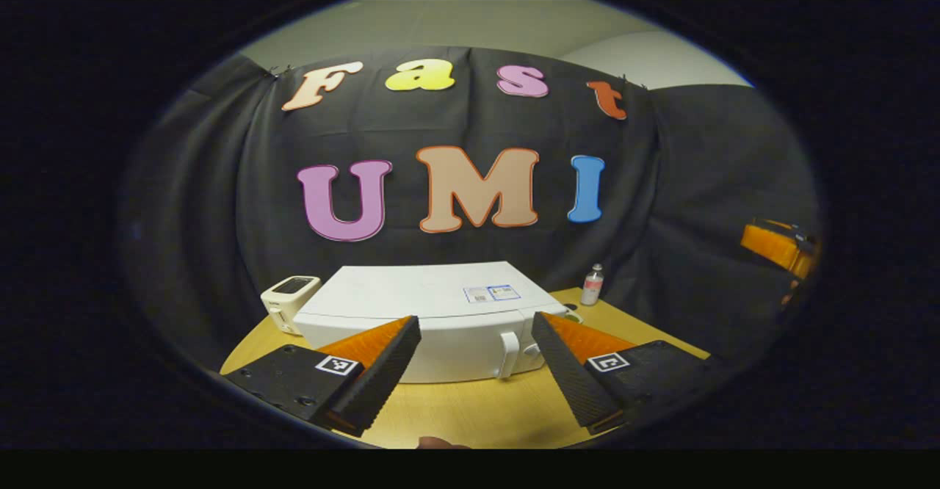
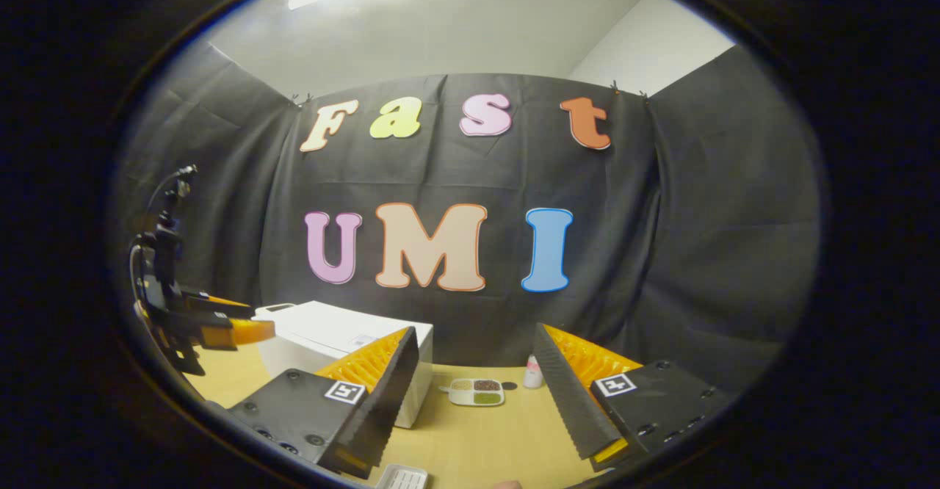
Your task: Open the microwave oven with the left hand, put the food in, and close the microwave oven.
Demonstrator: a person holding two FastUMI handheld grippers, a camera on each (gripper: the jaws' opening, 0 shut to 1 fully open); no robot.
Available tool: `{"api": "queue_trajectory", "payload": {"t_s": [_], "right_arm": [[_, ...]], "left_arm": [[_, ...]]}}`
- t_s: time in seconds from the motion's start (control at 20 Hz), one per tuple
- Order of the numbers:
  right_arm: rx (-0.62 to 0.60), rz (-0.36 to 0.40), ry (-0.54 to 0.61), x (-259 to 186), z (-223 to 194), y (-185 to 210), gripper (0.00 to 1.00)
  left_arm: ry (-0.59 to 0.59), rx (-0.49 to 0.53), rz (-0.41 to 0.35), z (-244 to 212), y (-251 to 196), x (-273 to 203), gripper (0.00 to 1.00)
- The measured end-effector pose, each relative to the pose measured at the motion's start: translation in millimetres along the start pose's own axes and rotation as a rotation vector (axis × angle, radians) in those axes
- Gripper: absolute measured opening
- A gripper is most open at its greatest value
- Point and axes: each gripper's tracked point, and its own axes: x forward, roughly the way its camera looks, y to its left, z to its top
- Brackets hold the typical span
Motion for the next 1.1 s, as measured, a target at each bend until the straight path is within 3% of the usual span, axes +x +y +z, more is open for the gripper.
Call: {"api": "queue_trajectory", "payload": {"t_s": [0.55,1.1], "right_arm": [[-0.006,0.014,-0.007,5.6,24.3,4.5,0.87],[0.019,0.018,-0.013,-4.6,35.5,9.2,0.87]], "left_arm": [[-0.126,-0.086,0.055,89.6,15.0,-60.1,0.96],[-0.161,-0.041,0.061,99.8,6.5,-77.1,0.96]]}}
